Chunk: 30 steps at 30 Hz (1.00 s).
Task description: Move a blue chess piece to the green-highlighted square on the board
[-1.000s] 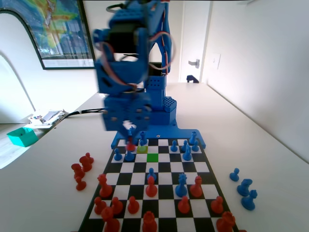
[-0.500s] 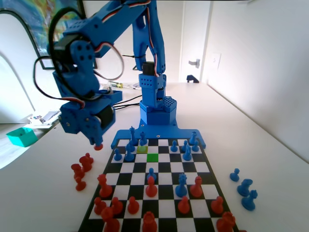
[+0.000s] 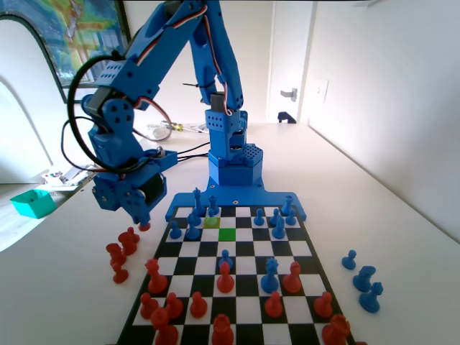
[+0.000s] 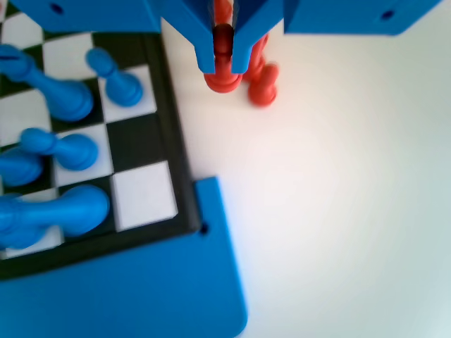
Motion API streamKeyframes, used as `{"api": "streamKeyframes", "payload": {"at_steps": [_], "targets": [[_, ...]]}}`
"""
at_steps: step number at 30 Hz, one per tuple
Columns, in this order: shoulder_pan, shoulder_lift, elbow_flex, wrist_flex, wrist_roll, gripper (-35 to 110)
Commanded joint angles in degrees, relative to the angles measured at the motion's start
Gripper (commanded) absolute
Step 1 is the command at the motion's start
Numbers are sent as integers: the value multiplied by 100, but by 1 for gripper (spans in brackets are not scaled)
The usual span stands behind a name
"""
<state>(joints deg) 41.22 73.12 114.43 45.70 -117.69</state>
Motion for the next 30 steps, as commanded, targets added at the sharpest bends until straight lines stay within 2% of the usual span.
{"api": "streamKeyframes", "payload": {"at_steps": [1, 12, 23, 30], "targets": [[158, 167, 352, -343, -202, 1], [264, 149, 932, -940, -466, 1], [255, 158, 888, -967, -606, 13], [308, 352, 466, -88, -1090, 14]]}}
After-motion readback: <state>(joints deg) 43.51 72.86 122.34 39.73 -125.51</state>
